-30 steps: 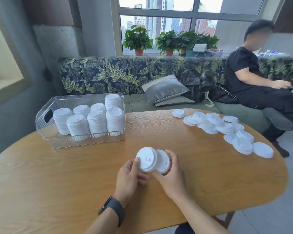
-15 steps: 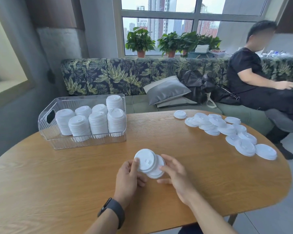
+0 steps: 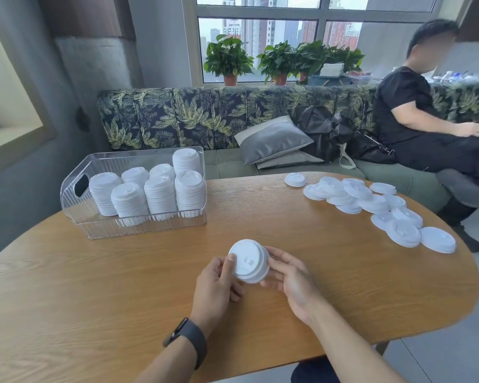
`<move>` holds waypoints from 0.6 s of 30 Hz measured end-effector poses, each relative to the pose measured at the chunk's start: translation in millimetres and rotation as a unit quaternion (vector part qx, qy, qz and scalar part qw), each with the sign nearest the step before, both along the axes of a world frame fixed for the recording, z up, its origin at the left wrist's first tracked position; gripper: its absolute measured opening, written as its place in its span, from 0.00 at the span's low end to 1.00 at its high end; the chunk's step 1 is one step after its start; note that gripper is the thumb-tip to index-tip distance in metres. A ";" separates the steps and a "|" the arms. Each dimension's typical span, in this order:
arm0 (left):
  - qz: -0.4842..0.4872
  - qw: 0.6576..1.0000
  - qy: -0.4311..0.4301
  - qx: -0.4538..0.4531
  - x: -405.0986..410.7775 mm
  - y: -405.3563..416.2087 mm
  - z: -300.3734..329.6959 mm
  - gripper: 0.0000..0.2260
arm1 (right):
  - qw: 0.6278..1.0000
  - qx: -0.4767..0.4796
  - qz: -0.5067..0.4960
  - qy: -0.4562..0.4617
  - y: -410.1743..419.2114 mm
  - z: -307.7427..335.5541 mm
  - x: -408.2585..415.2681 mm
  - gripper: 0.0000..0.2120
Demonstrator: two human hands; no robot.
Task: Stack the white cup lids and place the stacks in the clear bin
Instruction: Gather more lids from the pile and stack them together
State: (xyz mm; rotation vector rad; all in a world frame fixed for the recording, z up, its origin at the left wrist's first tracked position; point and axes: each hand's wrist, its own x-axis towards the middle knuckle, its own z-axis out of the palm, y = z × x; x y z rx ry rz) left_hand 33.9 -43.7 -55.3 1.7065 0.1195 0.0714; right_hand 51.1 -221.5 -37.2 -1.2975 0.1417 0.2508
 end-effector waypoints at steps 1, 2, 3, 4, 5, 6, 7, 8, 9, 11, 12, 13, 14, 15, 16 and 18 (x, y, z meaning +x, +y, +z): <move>0.003 1.000 -0.001 0.002 0.6 -0.3 -0.8 0.17 | 1.000 0.001 0.002 -0.001 0.1 -0.5 0.3 0.11; 0.004 1.000 -0.002 0.004 0.9 -0.6 -1.2 0.17 | 1.000 0.004 0.003 -0.002 -0.1 -0.9 0.5 0.11; 0.004 1.000 -0.003 0.007 1.3 -0.9 -1.6 0.17 | 1.000 0.008 0.003 -0.002 -0.1 -1.2 0.6 0.11; 0.005 1.000 -0.005 0.011 1.5 -0.9 -2.3 0.16 | 1.000 0.013 0.003 -0.001 -0.2 -1.1 0.4 0.11; 0.008 1.000 -0.007 0.018 1.6 -1.1 -2.7 0.15 | 1.000 0.017 0.002 0.000 -0.4 -1.1 0.7 0.11; 0.012 1.000 -0.009 0.026 1.5 -1.2 -2.9 0.15 | 1.000 0.023 0.001 0.000 -0.7 -0.9 0.6 0.11; 0.015 0.999 -0.011 0.034 1.3 -1.1 -2.8 0.14 | 1.000 0.028 0.002 -0.001 -0.6 -0.5 0.7 0.11; 0.015 0.999 -0.013 0.038 1.0 -1.2 -2.5 0.13 | 0.999 0.032 0.003 -0.002 -0.6 -0.2 0.4 0.11; 0.014 0.999 -0.015 0.039 0.7 -1.2 -2.7 0.12 | 0.999 0.035 0.005 -0.004 -0.7 0.0 0.2 0.11; 0.014 0.999 -0.019 0.040 0.3 -0.7 -2.7 0.11 | 0.999 0.034 0.009 -0.007 -0.6 -0.2 -0.4 0.12; 0.015 0.999 -0.020 0.041 0.3 -0.4 -2.5 0.11 | 0.999 0.031 0.012 -0.009 -0.3 -0.5 -0.8 0.12; 0.016 0.999 -0.021 0.042 0.2 -0.1 -2.4 0.12 | 0.999 0.027 0.015 -0.012 0.3 -1.2 -1.2 0.12; 0.017 0.999 -0.022 0.042 0.1 0.0 -2.2 0.12 | 0.999 0.022 0.018 -0.016 1.1 -1.2 -2.0 0.13; 0.017 0.999 -0.024 0.042 -0.2 0.1 -1.8 0.12 | 0.999 0.015 0.020 -0.023 2.1 -0.7 -3.0 0.14; 0.018 0.999 -0.026 0.042 -0.5 0.0 -1.6 0.12 | 0.999 0.007 0.024 -0.030 2.9 -0.3 -4.4 0.14; 0.021 0.999 -0.029 0.040 -0.9 0.0 -1.6 0.11 | 0.999 -0.002 0.026 -0.039 4.1 0.2 -6.0 0.14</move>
